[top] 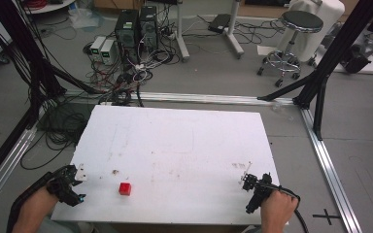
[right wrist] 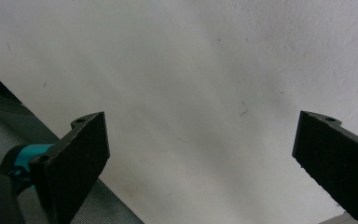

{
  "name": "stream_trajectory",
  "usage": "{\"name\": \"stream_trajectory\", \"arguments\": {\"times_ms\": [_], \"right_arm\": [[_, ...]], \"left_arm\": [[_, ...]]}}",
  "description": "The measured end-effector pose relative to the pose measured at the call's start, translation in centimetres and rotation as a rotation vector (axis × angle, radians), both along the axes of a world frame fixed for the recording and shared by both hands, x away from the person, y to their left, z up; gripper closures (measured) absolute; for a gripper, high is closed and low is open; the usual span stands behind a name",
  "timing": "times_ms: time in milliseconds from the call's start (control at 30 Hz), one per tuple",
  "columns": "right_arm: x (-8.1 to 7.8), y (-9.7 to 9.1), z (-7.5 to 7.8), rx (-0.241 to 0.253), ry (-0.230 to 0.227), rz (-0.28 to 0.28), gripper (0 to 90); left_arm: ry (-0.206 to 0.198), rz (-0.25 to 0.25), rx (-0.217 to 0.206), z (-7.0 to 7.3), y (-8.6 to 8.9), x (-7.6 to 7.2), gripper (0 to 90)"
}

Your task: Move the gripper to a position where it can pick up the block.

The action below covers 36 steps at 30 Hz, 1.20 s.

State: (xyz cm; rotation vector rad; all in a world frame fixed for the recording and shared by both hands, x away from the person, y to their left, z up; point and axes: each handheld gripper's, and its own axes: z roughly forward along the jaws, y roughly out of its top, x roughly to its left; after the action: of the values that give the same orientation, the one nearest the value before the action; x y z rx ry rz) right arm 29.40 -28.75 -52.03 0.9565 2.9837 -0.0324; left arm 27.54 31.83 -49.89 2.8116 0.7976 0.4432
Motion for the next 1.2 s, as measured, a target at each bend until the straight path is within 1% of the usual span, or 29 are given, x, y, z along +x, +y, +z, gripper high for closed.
{"name": "stream_trajectory", "arguments": {"times_ms": [133,167,267,367,600,633,733,833,867,967,1000,1033,1067,1200], "right_arm": [[0.0,0.1,0.0,0.001,-0.003,0.000,3.0],[0.0,0.1,0.1,0.002,-0.005,-0.002,3.0],[-0.1,0.1,0.1,0.004,-0.011,-0.004,3.0],[0.0,0.1,0.1,0.005,-0.008,0.005,3.0],[-0.1,0.0,0.1,0.009,-0.008,-0.002,3.0],[-0.1,0.1,0.1,0.009,-0.008,0.003,3.0],[-0.1,0.0,0.1,0.014,-0.007,0.008,3.0],[-0.1,0.1,0.1,0.013,-0.010,0.006,3.0],[-0.2,0.1,0.1,0.013,-0.007,0.001,3.0],[-0.1,0.2,0.1,0.017,-0.009,0.001,3.0],[-0.1,0.3,0.1,0.021,-0.010,0.011,3.0],[-0.2,0.3,0.1,0.024,-0.011,0.007,3.0],[-0.2,0.3,0.1,0.024,-0.011,0.007,3.0],[-0.1,0.4,0.1,0.030,-0.014,0.014,3.0]], "left_arm": [[0.005,-0.002,0.005,0.0,0.0,0.0,20.9],[-0.003,-0.004,0.011,0.1,0.0,-0.1,20.9],[-0.001,-0.005,0.006,0.1,-0.1,0.0,21.0],[0.002,-0.007,0.012,0.0,-0.1,-0.1,20.9],[-0.004,-0.006,0.004,0.0,-0.2,-0.1,21.0],[0.000,-0.013,0.011,0.1,-0.3,-0.1,21.0],[-0.004,-0.012,0.012,0.1,-0.3,-0.2,20.9],[-0.002,-0.008,-0.002,0.0,-0.4,-0.2,21.0],[0.002,-0.024,0.014,0.1,-0.4,-0.2,20.9],[0.010,-0.022,0.011,0.0,-0.5,-0.2,21.0],[0.015,-0.029,0.016,0.0,-0.7,-0.2,21.0],[0.016,-0.041,0.023,0.0,-0.8,-0.1,21.0],[0.016,-0.041,0.023,0.0,-0.8,-0.1,21.0],[0.035,-0.072,0.023,0.3,-1.1,0.3,21.0]]}}
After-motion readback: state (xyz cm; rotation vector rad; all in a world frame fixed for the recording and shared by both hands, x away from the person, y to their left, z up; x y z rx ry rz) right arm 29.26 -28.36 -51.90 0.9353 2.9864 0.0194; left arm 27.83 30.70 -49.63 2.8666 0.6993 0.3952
